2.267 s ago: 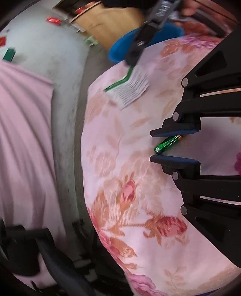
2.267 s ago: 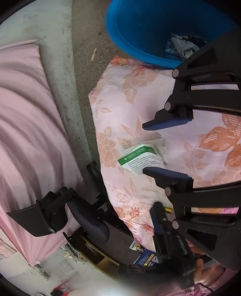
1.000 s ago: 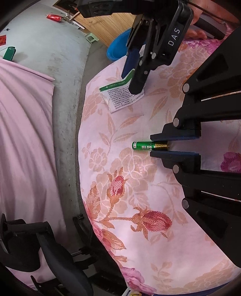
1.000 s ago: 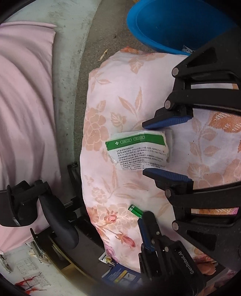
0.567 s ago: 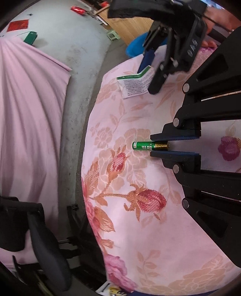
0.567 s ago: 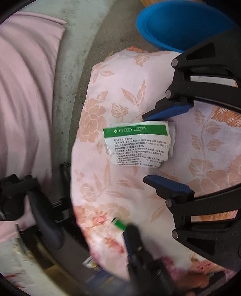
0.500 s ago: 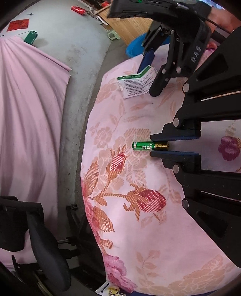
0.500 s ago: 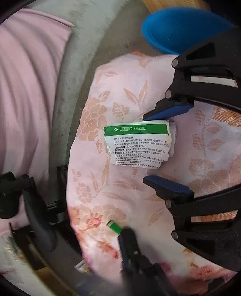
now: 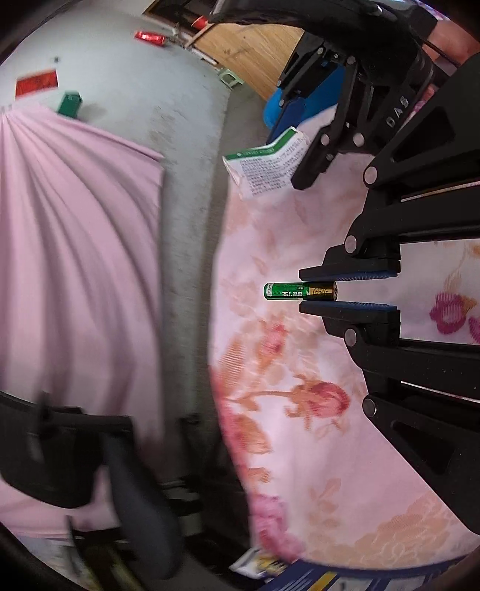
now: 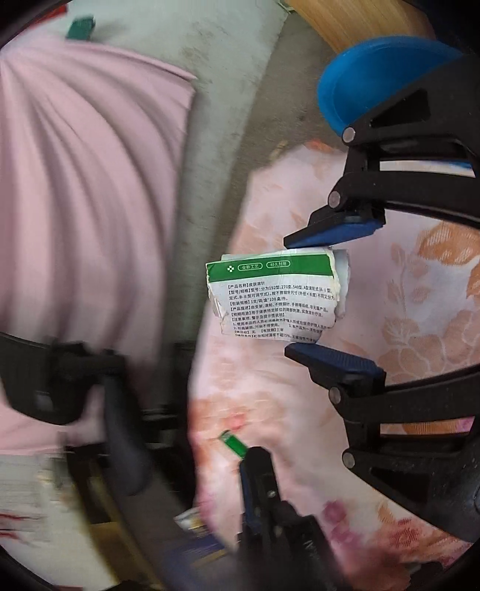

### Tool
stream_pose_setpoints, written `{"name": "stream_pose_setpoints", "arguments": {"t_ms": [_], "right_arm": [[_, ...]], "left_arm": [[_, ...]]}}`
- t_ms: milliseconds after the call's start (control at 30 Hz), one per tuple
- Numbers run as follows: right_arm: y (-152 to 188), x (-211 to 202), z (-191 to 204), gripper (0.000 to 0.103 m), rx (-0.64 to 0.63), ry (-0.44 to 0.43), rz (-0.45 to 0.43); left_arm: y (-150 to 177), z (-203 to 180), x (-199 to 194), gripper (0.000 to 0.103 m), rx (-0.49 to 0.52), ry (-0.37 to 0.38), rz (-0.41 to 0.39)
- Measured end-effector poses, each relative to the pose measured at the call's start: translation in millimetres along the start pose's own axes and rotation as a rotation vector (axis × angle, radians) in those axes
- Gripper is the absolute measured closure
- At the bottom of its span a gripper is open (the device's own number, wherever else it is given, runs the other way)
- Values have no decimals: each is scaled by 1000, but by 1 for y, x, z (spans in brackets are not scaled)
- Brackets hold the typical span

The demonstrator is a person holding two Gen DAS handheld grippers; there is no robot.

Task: Collect trash
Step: 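Lift the battery and packet and carry both over the blue basin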

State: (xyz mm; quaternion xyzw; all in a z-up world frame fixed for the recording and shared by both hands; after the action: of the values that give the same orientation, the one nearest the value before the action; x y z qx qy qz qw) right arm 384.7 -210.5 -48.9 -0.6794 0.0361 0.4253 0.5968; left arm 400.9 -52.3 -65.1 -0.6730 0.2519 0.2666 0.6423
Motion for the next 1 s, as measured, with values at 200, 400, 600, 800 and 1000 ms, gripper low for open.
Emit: {"name": "stream_pose_setpoints", "arguments": {"t_ms": [200,400,600,800,1000], "right_arm": [[-4,-70,-19,30,46,73,-304],[-7,-138,-27,30,28,153,-551],[5,-191,-35,30,-18,260,-703],[23,-226,-63,30,1,346,-750],[42,-244,-97,30,74,390,-739]], "left_arm": [[-9,-23,-60,96,57,23,-262],[-18,-54,-113,96,124,28,-476],[-21,-90,-161,96,203,45,-672],[-24,-142,-180,96,203,133,-733],[-9,-208,-191,96,269,201,-752]]}}
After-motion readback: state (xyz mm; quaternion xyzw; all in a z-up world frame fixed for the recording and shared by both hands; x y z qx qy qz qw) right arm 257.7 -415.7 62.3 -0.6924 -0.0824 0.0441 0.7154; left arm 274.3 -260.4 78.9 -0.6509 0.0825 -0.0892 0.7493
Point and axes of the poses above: each gripper's, at about its wrist camera, not at the fingertips, and x roughly the way its jaws point, z to its left, y to its underside, the point moved 3 cm from there along x, roughly the way its jaws point, and after that the axes turned 15 degrees about -y, right-handed, at the moved point
